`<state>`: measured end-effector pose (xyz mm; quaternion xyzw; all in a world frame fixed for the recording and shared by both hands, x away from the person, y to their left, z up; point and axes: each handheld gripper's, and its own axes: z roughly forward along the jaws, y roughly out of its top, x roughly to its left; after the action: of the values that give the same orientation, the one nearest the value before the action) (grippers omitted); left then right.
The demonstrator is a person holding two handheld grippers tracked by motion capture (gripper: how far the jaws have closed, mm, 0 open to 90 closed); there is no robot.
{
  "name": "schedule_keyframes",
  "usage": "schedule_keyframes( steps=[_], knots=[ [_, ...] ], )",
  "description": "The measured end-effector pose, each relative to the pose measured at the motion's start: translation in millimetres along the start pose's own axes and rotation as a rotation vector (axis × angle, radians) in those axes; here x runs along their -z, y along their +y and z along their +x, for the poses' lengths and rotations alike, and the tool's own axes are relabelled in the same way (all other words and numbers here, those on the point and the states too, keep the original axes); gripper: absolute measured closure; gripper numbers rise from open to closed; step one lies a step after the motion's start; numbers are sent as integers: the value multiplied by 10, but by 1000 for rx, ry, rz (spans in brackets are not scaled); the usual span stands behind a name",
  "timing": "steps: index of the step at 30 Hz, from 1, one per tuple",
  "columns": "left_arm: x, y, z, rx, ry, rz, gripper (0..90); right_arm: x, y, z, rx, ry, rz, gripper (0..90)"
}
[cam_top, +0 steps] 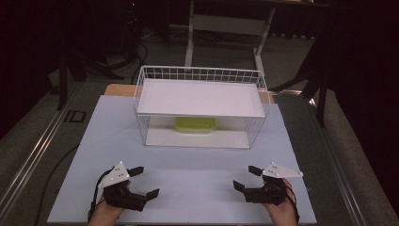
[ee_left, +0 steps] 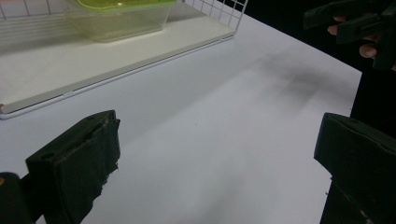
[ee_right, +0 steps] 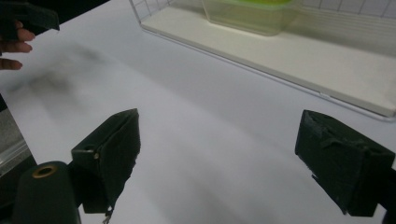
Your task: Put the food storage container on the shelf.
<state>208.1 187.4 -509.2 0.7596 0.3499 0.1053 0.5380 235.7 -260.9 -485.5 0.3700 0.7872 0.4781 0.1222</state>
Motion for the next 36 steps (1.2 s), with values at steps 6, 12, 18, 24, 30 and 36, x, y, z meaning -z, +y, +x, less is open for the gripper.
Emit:
schedule_keyframes(
  steps=[6,12,18,24,30,36],
  knots=[
    [1,-21,18,-5,-13,-12,11,35,-60,-86,29,6,-18,142],
    [-20,-56,31,-8,-34,-13,11,20,-94,-132,51,33,-17,143],
    [-65,-67,18,-25,-58,-29,11,-27,-134,-169,75,83,-42,151],
    [-84,-70,-37,-92,-91,-64,11,-98,-172,-217,74,107,-49,151],
    [-106,-87,-83,-132,-101,-83,11,-134,-166,-220,102,112,-49,150],
    [-82,-77,-60,-98,-103,-119,11,-68,-147,-237,103,125,-97,150]
  ],
)
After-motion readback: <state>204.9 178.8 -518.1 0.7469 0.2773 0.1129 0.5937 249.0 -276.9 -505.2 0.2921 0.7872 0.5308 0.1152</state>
